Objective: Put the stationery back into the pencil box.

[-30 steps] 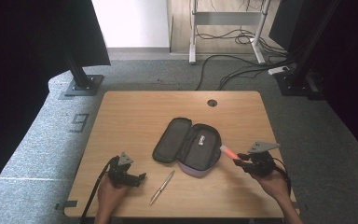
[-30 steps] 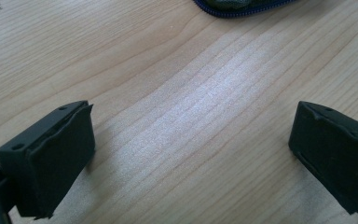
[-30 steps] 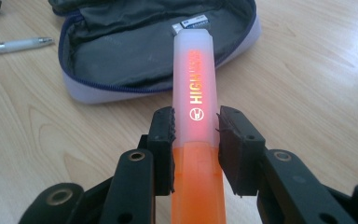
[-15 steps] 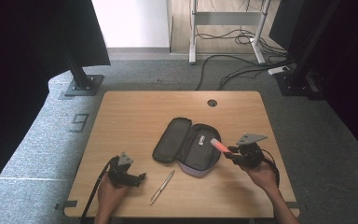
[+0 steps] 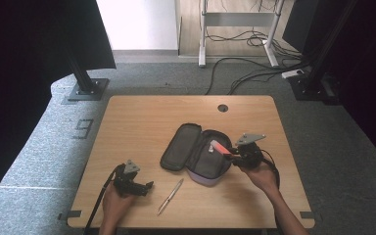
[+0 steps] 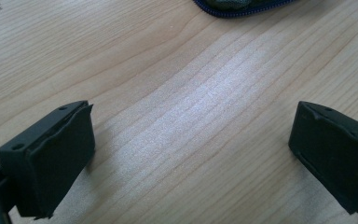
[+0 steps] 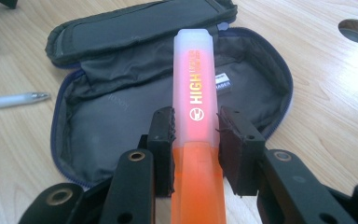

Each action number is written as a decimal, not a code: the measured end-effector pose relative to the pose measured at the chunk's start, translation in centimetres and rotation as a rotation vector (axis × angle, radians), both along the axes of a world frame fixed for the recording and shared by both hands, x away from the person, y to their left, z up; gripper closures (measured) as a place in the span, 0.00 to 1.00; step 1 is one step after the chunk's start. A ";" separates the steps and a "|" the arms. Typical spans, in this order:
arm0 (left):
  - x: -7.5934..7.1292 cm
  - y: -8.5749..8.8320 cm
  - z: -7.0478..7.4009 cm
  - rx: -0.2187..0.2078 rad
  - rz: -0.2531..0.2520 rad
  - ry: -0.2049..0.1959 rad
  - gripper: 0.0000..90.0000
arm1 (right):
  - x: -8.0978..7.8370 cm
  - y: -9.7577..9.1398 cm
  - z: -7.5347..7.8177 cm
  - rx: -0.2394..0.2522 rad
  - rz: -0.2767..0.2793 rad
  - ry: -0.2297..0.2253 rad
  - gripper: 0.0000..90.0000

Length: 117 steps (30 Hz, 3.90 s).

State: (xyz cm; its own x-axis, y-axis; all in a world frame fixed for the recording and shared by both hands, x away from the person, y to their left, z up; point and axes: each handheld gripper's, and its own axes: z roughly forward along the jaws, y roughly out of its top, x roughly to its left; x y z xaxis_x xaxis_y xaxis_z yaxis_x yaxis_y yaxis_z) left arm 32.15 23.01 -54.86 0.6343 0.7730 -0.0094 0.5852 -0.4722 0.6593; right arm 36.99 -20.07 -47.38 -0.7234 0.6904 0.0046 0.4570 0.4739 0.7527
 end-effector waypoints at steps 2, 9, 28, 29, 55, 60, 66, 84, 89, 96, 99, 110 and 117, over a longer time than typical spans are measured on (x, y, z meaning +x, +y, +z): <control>0.0 0.0 0.0 0.000 0.000 0.000 0.00 | 0.3 0.4 -0.1 -0.002 -0.002 -0.001 0.73; 0.0 0.0 0.0 -0.001 0.001 0.000 0.00 | 1.1 1.9 -0.8 -0.015 0.002 0.004 0.73; 0.0 0.0 0.0 -0.001 0.001 0.000 0.00 | 2.1 4.6 -3.6 -0.055 0.017 0.025 0.73; 0.0 0.0 0.0 0.000 0.002 0.000 0.00 | 2.2 4.7 -3.8 -0.058 0.019 0.027 0.73; 0.0 0.0 0.0 -0.001 0.002 0.000 0.00 | 1.9 4.1 -2.8 -0.036 0.012 0.023 0.51; 0.0 0.0 0.0 -0.001 0.001 0.000 0.00 | 1.6 3.3 -2.2 -0.033 0.007 0.003 0.41; 0.0 0.0 0.0 -0.001 0.001 0.000 0.00 | 1.2 2.3 -1.4 -0.019 -0.003 -0.016 0.34; 0.0 0.0 0.0 -0.001 0.001 0.000 0.00 | -0.2 -0.5 -0.6 -0.028 -0.052 -0.034 0.14; 0.0 0.0 0.0 -0.001 0.001 0.000 0.00 | -0.7 -1.2 -0.6 -0.038 -0.062 -0.045 0.06; 0.0 0.0 0.0 -0.001 0.001 0.000 0.00 | -1.6 -2.4 -1.5 -0.048 -0.086 -0.036 0.02; 0.0 0.0 0.0 -0.001 0.001 0.000 0.00 | -1.9 -2.9 -1.9 -0.049 -0.094 -0.032 0.01; -0.3 -0.1 0.0 0.001 -0.004 -0.001 0.00 | -3.3 -4.9 -3.9 -0.054 -0.146 -0.017 0.01; -0.4 -0.2 0.0 0.002 -0.005 -0.002 0.00 | -3.9 -5.9 -6.0 -0.040 -0.178 0.016 0.01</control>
State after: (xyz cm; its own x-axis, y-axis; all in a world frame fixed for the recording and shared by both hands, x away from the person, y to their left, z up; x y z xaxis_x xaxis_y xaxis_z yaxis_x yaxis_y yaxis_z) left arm 31.75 22.86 -54.85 0.6380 0.7700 -0.0071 0.5819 -0.4760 0.6594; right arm 33.10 -26.00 -53.36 -0.5901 0.8072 -0.0147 0.5482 0.4140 0.7267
